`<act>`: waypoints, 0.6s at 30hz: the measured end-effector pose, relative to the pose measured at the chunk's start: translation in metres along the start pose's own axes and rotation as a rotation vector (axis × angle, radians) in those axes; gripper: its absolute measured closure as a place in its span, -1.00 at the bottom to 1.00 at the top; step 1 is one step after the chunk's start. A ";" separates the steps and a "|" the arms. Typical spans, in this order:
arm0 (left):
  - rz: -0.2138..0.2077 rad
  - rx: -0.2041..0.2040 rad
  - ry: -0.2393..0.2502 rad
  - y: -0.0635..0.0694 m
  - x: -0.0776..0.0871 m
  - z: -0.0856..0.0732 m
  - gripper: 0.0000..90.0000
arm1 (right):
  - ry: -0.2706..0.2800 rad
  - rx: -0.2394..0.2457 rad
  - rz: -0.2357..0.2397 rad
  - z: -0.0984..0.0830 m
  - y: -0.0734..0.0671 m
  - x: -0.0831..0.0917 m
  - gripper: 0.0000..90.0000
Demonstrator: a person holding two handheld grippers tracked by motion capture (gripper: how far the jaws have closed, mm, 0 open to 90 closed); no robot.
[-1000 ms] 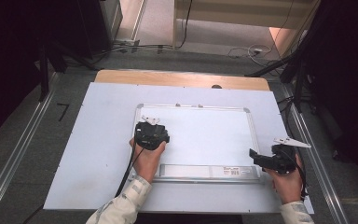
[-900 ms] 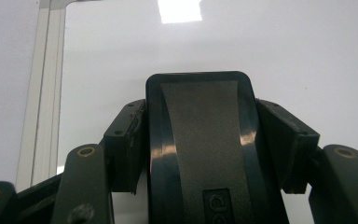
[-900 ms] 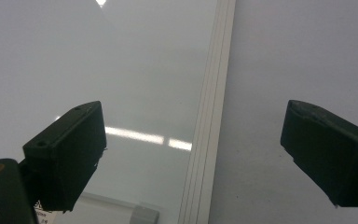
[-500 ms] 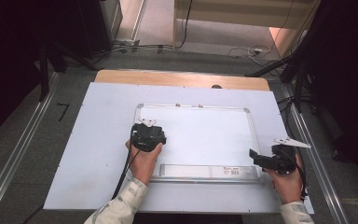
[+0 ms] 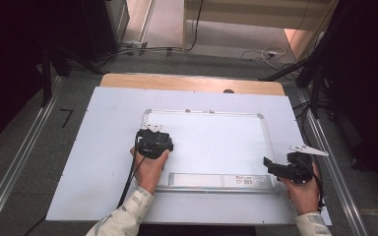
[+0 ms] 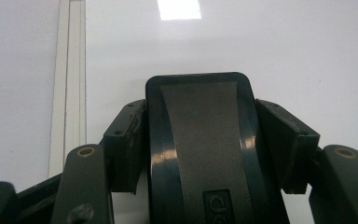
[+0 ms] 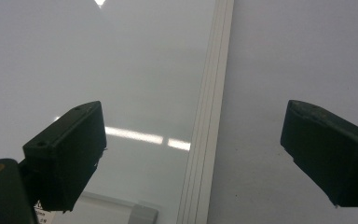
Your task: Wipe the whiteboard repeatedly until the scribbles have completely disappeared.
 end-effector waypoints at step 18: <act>-0.009 0.010 0.071 -0.001 0.025 0.018 -0.14 | 0.001 0.003 0.000 0.000 -0.001 0.000 -0.88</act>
Point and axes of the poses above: each handheld gripper's, and its own axes: x roughly backward along the jaws, z roughly out of its top, y roughly to its right, the point moved 1 cm from there along -x, roughly forward along the jaws, and after that the axes turned 10 degrees about -x, right-handed, at the moved point
